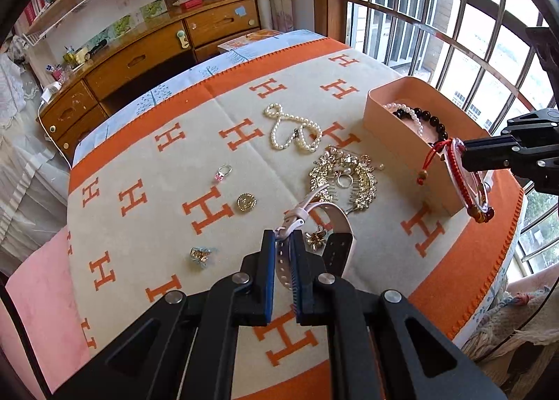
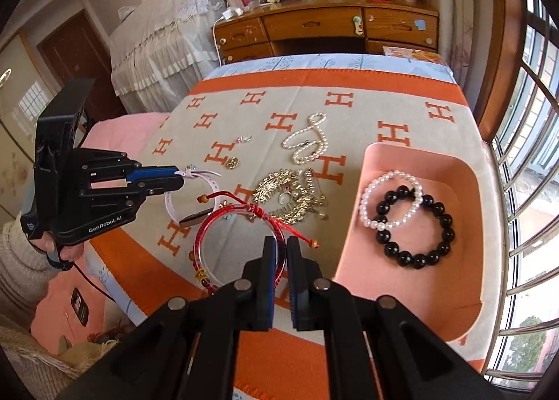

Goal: Organize jewelry
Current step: 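Carry the red bangle and pink watch into the pink box and release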

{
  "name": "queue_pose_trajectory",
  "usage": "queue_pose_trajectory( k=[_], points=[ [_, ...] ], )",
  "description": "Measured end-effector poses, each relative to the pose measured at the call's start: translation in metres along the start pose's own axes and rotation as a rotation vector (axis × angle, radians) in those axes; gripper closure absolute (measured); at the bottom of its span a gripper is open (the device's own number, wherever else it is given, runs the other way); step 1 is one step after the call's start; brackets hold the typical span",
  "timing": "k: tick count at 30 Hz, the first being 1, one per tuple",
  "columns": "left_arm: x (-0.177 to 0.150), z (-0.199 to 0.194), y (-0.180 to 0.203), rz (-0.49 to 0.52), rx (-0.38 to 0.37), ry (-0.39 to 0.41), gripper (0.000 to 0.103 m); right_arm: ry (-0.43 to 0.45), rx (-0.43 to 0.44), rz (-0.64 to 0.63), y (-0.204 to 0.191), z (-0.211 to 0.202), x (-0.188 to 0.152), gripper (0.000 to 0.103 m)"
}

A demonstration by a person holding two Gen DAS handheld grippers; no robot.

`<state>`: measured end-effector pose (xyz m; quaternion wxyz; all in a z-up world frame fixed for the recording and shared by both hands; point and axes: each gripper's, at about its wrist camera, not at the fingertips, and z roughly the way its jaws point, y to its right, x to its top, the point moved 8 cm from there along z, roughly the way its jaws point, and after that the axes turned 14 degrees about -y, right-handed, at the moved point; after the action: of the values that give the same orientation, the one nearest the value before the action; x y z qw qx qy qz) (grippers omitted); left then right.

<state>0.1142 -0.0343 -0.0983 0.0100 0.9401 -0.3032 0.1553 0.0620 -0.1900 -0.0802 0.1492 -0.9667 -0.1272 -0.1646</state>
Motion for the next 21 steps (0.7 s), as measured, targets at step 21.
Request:
queue_pose_trajectory(
  k=[21],
  points=[
    [0.087,-0.028,0.146,0.089,-0.262,0.117,0.097,0.167,-0.116,0.418,0.139,-0.029,-0.028,0.097]
  ],
)
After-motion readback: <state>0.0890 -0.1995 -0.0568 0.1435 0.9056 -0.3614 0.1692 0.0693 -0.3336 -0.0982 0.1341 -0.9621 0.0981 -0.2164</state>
